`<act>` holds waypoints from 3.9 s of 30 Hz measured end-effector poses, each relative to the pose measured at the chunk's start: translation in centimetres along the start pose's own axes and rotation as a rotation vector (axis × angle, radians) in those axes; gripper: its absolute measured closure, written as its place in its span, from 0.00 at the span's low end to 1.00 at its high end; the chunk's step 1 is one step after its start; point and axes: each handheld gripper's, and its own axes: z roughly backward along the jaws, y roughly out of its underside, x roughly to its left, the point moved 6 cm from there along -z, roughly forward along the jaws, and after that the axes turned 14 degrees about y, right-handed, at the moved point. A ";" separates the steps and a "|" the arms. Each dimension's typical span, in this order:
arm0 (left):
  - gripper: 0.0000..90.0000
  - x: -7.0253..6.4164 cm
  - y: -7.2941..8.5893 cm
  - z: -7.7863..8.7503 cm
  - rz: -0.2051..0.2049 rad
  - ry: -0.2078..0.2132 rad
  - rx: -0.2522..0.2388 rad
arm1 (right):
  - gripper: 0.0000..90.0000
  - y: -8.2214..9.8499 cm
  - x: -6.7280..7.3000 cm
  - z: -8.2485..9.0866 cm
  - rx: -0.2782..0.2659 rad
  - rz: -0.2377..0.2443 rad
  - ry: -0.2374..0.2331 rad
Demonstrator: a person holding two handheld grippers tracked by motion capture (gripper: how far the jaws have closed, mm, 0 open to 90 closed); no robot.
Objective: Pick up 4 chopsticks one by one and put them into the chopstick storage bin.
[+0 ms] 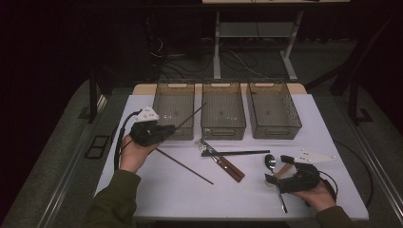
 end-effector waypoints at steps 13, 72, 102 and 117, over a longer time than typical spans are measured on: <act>0.94 5.2 -4.2 -0.3 0.050 -0.111 -0.044 | 0.00 0.0 0.1 0.1 0.000 0.009 0.000; 0.40 7.3 -2.8 -2.2 0.140 -0.118 0.080 | 0.01 -0.2 0.2 0.3 -0.016 0.000 -0.007; 1.00 0.9 7.4 -1.7 0.037 -0.078 0.268 | 0.00 -0.1 0.2 0.2 -0.008 0.003 0.000; 1.00 4.2 9.4 -2.0 0.104 -0.154 0.310 | 0.00 0.0 0.2 0.1 -0.006 0.007 -0.001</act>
